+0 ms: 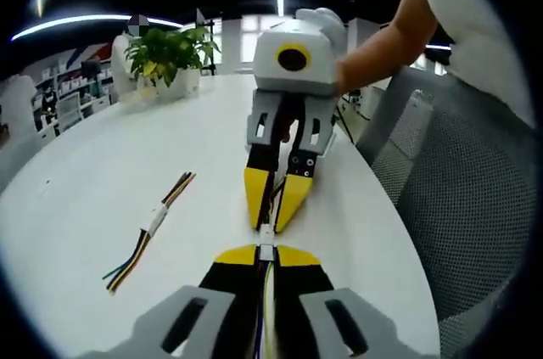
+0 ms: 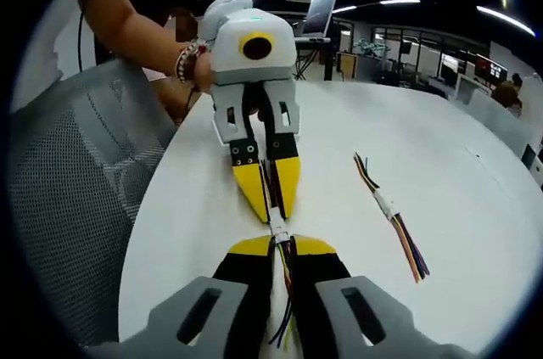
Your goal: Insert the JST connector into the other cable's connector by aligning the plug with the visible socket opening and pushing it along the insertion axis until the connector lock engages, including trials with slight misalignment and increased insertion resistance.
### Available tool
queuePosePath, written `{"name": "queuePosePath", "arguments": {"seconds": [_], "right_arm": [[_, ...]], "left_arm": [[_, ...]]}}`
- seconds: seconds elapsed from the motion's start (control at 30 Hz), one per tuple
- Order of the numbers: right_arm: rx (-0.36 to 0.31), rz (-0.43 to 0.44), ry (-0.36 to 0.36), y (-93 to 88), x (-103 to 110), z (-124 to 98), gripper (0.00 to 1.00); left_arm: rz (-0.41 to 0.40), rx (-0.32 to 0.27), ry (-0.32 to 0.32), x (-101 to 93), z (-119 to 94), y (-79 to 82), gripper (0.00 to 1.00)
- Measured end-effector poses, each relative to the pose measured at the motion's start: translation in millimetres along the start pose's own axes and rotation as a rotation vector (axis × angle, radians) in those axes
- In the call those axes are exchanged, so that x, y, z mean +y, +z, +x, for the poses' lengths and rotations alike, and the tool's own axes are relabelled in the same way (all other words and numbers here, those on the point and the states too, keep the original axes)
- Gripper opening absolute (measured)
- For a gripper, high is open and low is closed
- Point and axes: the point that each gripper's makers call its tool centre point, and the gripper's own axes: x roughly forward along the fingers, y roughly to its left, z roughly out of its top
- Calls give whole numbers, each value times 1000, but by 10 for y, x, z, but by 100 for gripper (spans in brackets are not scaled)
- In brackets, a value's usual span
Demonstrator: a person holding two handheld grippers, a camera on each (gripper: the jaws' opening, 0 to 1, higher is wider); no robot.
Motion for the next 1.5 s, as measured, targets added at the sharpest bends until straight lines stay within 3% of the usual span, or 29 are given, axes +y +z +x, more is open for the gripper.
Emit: {"name": "queuePosePath", "arguments": {"seconds": [0.37,0.9,1.5], "right_arm": [[-6,-10,1,23,-23,-14,4],[-16,-34,-32,137,-377,-53,4],[-9,-30,-69,119,-670,46,4]], "left_arm": [[10,1,-9,25,-16,23,0],[37,-4,27,367,-15,156,0],[46,27,56,682,35,94,0]]}}
